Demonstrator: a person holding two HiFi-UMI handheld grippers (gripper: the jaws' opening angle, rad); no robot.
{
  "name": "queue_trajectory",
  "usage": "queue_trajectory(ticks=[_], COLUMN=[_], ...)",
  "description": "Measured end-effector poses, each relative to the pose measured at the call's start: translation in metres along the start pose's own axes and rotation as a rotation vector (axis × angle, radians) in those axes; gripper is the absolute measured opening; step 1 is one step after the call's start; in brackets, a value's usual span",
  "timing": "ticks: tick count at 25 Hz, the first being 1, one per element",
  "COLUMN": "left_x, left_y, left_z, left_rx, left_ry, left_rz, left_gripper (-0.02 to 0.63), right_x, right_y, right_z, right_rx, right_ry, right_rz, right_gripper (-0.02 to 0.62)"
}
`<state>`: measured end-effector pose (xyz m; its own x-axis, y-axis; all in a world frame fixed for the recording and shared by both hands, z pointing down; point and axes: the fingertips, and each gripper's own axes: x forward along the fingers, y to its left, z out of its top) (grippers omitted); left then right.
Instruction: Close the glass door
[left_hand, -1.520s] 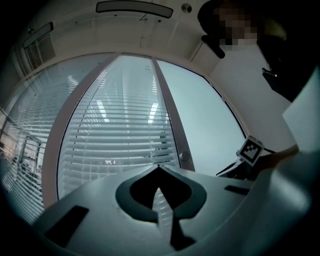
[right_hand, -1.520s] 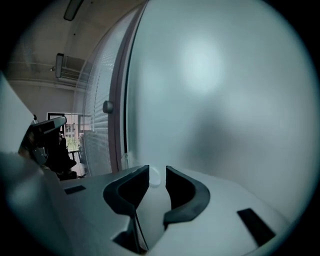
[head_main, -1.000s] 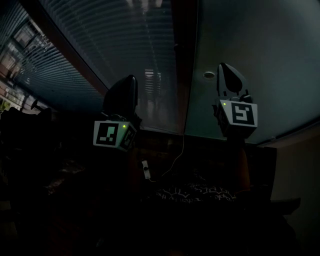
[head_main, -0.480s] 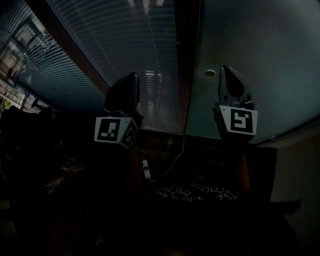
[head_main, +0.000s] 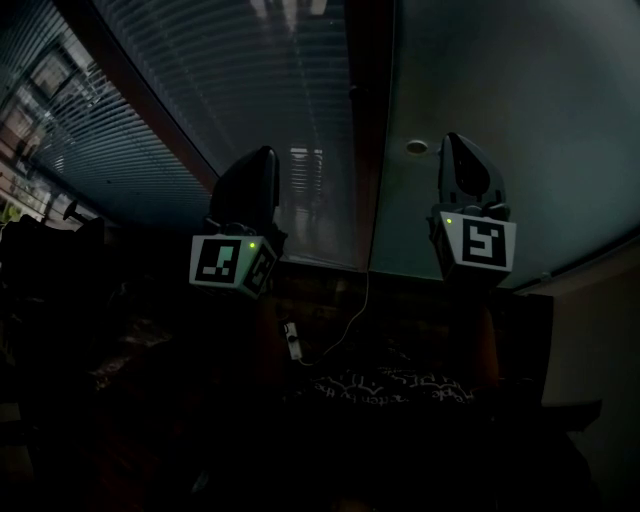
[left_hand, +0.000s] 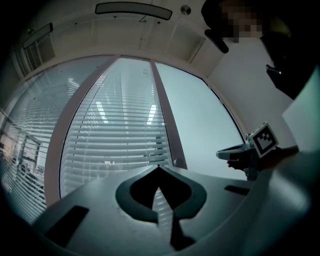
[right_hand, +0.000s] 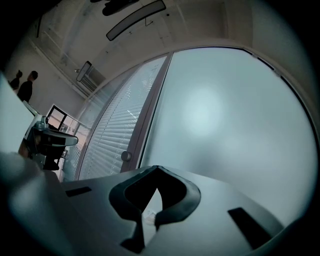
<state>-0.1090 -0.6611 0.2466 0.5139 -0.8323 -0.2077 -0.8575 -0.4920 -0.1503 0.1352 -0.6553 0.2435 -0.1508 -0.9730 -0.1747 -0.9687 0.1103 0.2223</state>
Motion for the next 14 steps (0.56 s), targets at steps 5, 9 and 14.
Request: queue_trajectory(ticks=[5,9,14], left_x=[-0.0015,-0.0039,-0.0043], left_y=[0.0020,0.0052,0.0063], left_z=[-0.0010,-0.0022,-0.0035], left_rx=[-0.001,-0.001,0.000], left_ry=[0.002,-0.002,-0.005], left_rz=[0.005,0.012,0.010], left_gripper=[0.002,0.002,0.002], right_x=[0.0007,-0.0006,-0.0001], right_y=[-0.0016,-0.0018,-0.0003], right_z=[-0.0035,-0.0035,-0.0043], right_rx=[0.025,0.026,0.026], right_ry=[0.011,0.014,0.016], right_rz=[0.003,0.001,0.001], right_gripper=[0.002,0.002,0.002])
